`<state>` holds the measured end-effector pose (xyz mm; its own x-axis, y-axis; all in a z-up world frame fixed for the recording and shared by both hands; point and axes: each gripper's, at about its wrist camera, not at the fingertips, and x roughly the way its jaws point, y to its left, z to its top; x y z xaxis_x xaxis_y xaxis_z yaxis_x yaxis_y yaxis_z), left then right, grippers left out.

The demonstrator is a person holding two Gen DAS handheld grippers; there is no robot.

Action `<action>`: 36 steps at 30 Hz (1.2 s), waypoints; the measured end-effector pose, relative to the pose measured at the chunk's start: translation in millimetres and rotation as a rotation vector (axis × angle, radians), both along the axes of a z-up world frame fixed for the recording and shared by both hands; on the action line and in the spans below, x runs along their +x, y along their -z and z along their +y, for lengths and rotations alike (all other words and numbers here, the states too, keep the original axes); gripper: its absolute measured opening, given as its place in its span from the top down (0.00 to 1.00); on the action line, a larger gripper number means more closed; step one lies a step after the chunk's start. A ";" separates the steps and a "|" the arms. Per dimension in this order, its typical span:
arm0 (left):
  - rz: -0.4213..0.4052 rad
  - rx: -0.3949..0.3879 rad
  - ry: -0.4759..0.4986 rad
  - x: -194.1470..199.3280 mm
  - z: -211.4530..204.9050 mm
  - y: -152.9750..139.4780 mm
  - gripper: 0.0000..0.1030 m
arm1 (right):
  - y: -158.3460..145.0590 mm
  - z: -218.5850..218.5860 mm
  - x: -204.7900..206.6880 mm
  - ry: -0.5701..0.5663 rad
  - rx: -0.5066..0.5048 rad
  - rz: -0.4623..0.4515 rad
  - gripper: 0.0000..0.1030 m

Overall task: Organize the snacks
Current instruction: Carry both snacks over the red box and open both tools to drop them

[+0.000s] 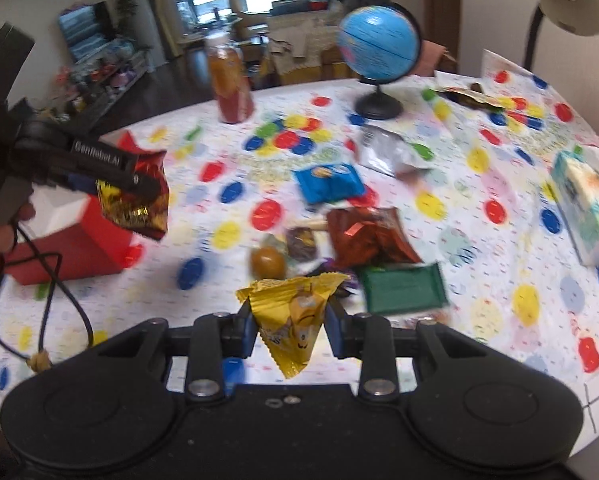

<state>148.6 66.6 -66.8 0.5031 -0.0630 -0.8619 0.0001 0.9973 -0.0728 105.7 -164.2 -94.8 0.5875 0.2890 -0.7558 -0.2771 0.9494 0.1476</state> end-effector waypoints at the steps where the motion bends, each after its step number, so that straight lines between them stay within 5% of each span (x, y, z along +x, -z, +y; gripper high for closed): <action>1: -0.001 -0.003 -0.016 -7.2 4.8 -4.3 0.43 | -3.5 3.4 -0.7 -0.015 0.011 0.001 0.69; 19: -0.028 -0.041 -0.181 -71.7 110.4 -55.2 0.43 | -60.7 137.0 15.9 -0.286 0.047 -0.092 0.69; 36: 0.019 -0.035 -0.258 -42.7 255.1 -33.9 0.43 | -37.0 300.3 59.1 -0.367 -0.012 -0.045 0.69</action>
<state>106.0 321.7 -32.9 0.4900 0.0357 -0.8710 -0.2561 0.9610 -0.1047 164.8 136.1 -57.8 0.4792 0.4776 -0.7363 -0.6051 0.7875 0.1169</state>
